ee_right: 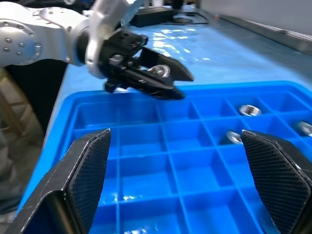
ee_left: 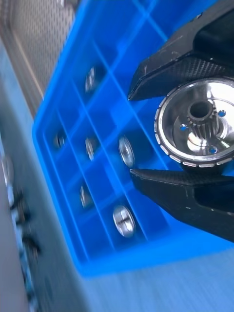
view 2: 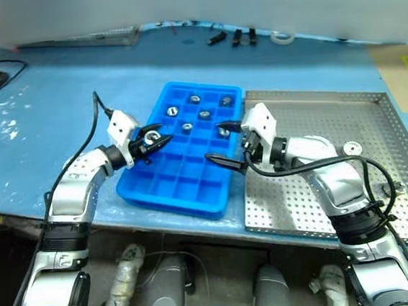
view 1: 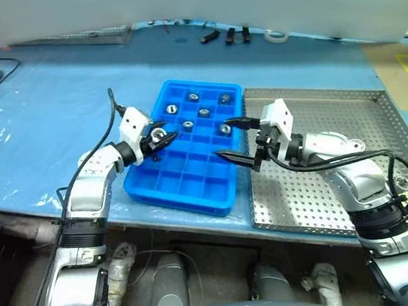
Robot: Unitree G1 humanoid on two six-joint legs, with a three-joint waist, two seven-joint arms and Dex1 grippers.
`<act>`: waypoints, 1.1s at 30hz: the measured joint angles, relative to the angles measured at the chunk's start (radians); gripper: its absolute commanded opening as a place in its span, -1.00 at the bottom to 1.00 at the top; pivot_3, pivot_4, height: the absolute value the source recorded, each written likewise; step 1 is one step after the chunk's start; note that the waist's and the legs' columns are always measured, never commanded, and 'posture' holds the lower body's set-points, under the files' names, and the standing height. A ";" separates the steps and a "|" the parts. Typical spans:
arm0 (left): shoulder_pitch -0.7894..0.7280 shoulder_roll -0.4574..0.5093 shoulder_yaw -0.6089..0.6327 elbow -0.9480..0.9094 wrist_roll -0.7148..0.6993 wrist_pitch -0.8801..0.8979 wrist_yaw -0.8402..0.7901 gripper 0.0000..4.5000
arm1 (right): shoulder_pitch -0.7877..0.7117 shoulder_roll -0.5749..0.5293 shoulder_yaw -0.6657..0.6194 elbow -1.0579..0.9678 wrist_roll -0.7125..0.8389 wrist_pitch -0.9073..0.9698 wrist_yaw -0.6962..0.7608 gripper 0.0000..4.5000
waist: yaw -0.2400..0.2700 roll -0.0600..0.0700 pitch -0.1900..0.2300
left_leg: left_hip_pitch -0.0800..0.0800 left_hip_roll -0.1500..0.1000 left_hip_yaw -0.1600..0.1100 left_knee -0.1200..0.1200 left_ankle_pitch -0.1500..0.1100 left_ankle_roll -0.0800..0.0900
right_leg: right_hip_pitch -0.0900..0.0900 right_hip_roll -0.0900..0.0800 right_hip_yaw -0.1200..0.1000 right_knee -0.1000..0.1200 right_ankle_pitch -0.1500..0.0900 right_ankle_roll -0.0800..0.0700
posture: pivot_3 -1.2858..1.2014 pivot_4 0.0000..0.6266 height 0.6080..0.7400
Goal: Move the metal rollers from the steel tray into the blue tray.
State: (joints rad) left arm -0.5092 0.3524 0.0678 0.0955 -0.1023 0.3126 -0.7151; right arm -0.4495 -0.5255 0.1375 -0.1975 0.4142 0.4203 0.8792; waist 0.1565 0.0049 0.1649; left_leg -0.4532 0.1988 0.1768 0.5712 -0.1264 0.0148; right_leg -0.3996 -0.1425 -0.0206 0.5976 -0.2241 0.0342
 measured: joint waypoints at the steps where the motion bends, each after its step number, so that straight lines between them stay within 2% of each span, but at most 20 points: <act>1: -0.001 -0.002 0.005 0.009 0.006 -0.002 0.028 -0.18 | -0.005 0.007 0.004 0.008 -0.004 -0.005 0.004 1.00 | 0.002 0.000 0.000 | 0.000 0.000 0.000 0.000 0.001 -0.001 | -0.001 0.000 0.000 0.002 0.000 0.000 | 0.22 -0.52 1.00; 5: -0.017 -0.034 -0.003 0.059 0.020 -0.009 0.121 -0.18 | -0.011 0.016 0.005 0.045 -0.021 -0.026 0.023 1.00 | 0.011 0.000 0.000 | 0.000 0.003 -0.001 -0.001 0.005 -0.008 | -0.004 0.000 -0.001 0.008 0.000 0.001 | 0.21 -0.52 1.00; 9: -0.048 -0.046 -0.042 0.100 0.034 -0.021 0.143 -0.18 | -0.009 0.017 0.004 0.053 -0.032 -0.037 0.028 1.00 | 0.011 0.000 0.000 | 0.003 0.006 -0.001 -0.008 0.011 -0.015 | -0.006 0.002 -0.002 0.010 0.000 0.001 | 0.19 -0.52 1.00; 14: -0.056 -0.038 -0.068 0.161 0.043 -0.043 0.148 -0.18 | 0.024 0.016 -0.007 0.038 -0.040 -0.038 0.009 1.00 | 0.008 0.000 0.000 | 0.001 0.010 -0.004 -0.010 0.014 -0.019 | -0.009 0.014 -0.002 0.010 -0.001 -0.001 | 0.19 -0.52 1.00; 16: -0.069 -0.033 -0.071 0.179 0.044 -0.051 0.148 0.15 | 0.040 0.015 -0.008 0.021 -0.040 -0.036 -0.002 1.00 | 0.006 0.000 0.000 | 0.001 0.011 -0.004 -0.010 0.014 -0.019 | -0.010 0.015 -0.003 0.010 -0.002 -0.002 | 0.16 -0.52 1.00; 22: -0.112 -0.014 -0.072 0.260 0.049 -0.090 0.154 0.96 | 0.059 0.004 -0.021 0.009 -0.040 -0.036 -0.025 1.00 | -0.004 0.000 0.000 | 0.002 0.010 -0.004 -0.010 0.014 -0.019 | -0.010 0.015 -0.002 0.010 -0.002 -0.002 | 0.13 -0.52 1.00; 28: -0.136 -0.017 -0.083 0.298 0.047 -0.112 0.128 0.98 | 0.078 0.004 -0.039 -0.013 -0.040 -0.034 -0.052 1.00 | -0.005 0.000 0.000 | 0.002 0.010 -0.004 -0.010 0.014 -0.019 | -0.009 0.015 -0.002 0.010 -0.002 -0.002 | 0.09 -0.52 1.00; 33: -0.244 -0.049 -0.088 0.381 0.031 -0.137 0.088 0.98 | 0.112 -0.003 -0.059 -0.053 -0.040 -0.023 -0.082 1.00 | -0.007 0.000 0.000 | 0.001 0.010 -0.004 -0.010 0.014 -0.019 | -0.009 0.015 -0.002 0.010 -0.002 -0.002 | 0.01 -0.52 1.00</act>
State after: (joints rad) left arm -0.7528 0.3035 -0.0206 0.4767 -0.0718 0.1760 -0.6267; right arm -0.3372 -0.5287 0.0782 -0.2507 0.3739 0.3978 0.7969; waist 0.1495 0.0048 0.1649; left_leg -0.4520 0.2085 0.1732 0.5615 -0.1120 -0.0045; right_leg -0.4087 -0.1275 -0.0222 0.6075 -0.2259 0.0318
